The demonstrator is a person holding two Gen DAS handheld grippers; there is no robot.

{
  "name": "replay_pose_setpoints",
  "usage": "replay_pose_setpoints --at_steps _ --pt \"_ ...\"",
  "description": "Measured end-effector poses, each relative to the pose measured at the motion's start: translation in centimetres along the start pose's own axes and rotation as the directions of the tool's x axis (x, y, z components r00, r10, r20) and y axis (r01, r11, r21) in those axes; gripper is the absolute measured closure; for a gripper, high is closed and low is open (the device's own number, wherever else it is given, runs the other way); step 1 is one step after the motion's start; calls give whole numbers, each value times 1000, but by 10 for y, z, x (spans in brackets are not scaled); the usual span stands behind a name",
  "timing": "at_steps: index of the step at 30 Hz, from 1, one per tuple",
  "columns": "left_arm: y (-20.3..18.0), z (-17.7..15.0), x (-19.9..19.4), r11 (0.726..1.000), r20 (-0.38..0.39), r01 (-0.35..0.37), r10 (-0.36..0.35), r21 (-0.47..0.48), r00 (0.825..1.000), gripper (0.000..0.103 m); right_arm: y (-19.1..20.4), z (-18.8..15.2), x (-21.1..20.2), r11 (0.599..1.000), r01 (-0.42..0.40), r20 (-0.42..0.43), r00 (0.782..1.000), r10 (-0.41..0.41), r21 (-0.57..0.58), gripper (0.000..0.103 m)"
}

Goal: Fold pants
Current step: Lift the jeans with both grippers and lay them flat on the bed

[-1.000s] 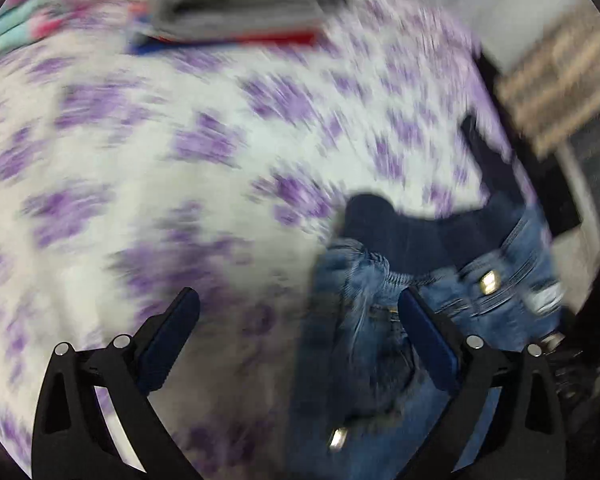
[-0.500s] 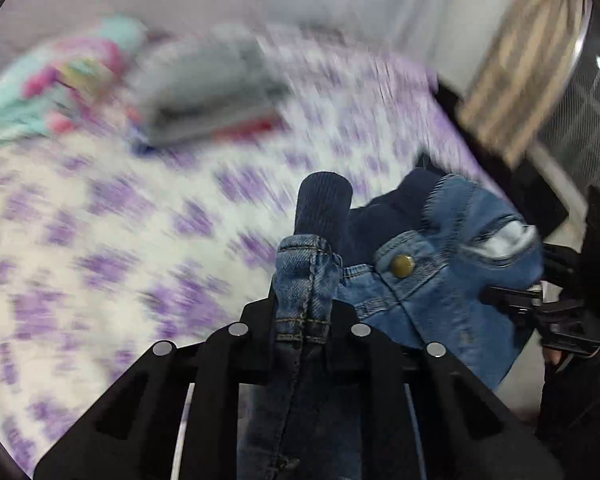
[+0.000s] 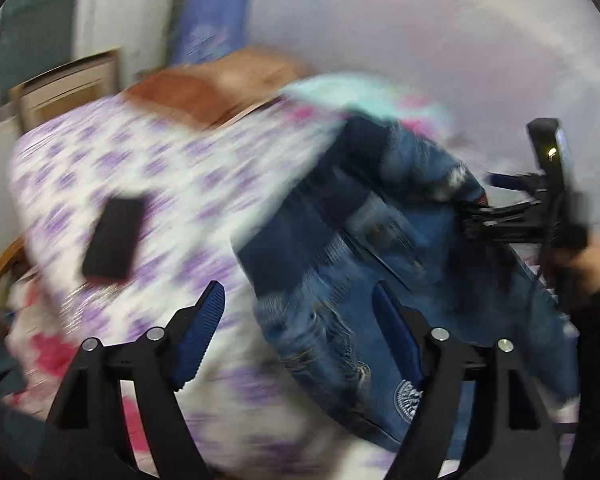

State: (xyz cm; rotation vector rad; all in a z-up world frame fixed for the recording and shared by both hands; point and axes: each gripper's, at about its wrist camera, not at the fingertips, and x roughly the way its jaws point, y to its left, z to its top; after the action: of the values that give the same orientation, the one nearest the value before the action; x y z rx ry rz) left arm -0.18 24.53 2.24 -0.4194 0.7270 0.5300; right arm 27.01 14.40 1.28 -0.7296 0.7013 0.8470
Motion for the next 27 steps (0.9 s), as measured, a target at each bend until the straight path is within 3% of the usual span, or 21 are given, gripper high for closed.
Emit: replay_pose_setpoints --at_steps 2,5,8,10,12,14,16,18,19,20,21,22,24,26,27 --pt "27 -3 8 999 -28 7 -8 -41 1000 32 -2 -27 9 998 56 -25 998 -56 15 4" --pt "21 14 4 999 21 41 -41 3 999 31 -36 -79 -41 981 147 42 987 -153 124 4" --pt "-19 37 6 991 44 93 -98 96 994 28 -103 -159 -116 900 277 58 948 -313 337 3" --pt "-48 48 10 981 33 140 -146 137 989 20 -142 -222 -154 808 350 -24 923 -385 474 3" --pt "-84 63 28 967 6 189 -193 170 981 14 -168 -285 -173 747 337 -99 933 -345 573 3" --pt "-107 72 53 969 -6 158 -160 189 987 14 -179 -341 -175 668 391 -214 918 -334 634 3" --pt "-126 78 85 971 -43 122 -116 206 992 14 -180 -382 -168 617 407 -280 913 -297 673 3" --pt "-136 78 125 974 -107 88 -67 210 992 14 -178 -399 -152 599 389 -292 921 -256 700 3" --pt "-137 76 142 976 -136 66 -38 206 990 14 -177 -405 -141 600 351 -280 936 -213 719 4" --pt "-136 70 165 980 -172 36 -2 197 985 14 -173 -404 -127 610 306 -258 951 -169 731 19" --pt "-136 67 178 981 -204 24 16 195 979 14 -169 -404 -118 623 249 -225 967 -119 741 45" --pt "-133 62 187 983 -227 17 26 183 974 14 -174 -404 -107 621 201 -207 976 -64 758 88" --pt "-136 60 188 982 -209 1 39 191 977 14 -187 -399 -113 607 152 -124 988 -89 780 90" --pt "-135 62 183 985 -196 9 26 173 980 14 -205 -377 -147 623 106 18 982 -189 775 91" --pt "-135 65 180 987 -188 21 9 158 982 14 -211 -369 -155 628 98 48 976 -210 772 91"
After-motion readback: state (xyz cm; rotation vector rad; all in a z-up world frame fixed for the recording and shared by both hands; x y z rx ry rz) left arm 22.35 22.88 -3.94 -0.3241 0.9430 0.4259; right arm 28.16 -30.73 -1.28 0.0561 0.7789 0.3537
